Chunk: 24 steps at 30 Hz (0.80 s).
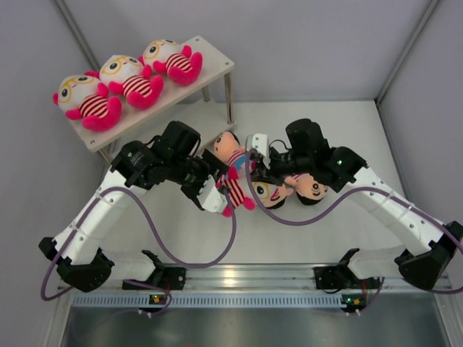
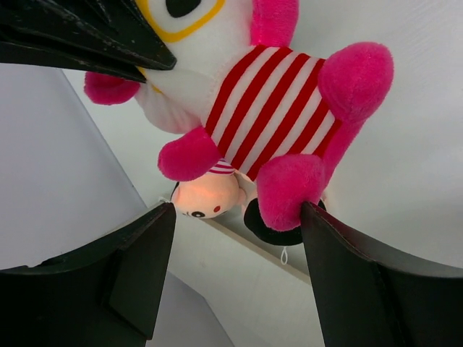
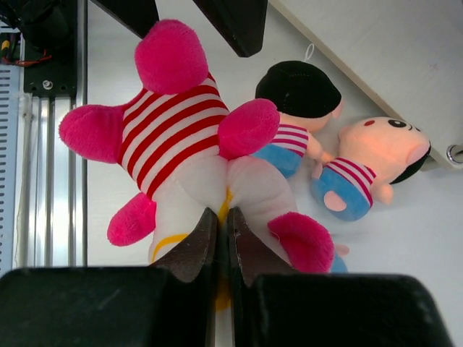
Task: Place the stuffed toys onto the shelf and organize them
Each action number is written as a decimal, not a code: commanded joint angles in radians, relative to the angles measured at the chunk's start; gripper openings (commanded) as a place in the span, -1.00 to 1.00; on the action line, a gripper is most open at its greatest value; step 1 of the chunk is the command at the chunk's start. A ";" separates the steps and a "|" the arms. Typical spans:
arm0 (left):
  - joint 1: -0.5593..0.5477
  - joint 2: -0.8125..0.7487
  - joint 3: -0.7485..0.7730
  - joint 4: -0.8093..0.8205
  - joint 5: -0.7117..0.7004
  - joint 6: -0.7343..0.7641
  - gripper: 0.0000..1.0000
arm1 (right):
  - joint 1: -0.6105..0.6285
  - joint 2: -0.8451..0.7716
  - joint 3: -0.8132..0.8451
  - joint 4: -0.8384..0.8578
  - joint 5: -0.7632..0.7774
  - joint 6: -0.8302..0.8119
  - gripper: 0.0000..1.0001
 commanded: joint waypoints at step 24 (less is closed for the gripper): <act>-0.056 0.063 -0.005 -0.090 -0.044 0.029 0.50 | 0.012 -0.047 0.021 0.036 0.005 -0.044 -1.00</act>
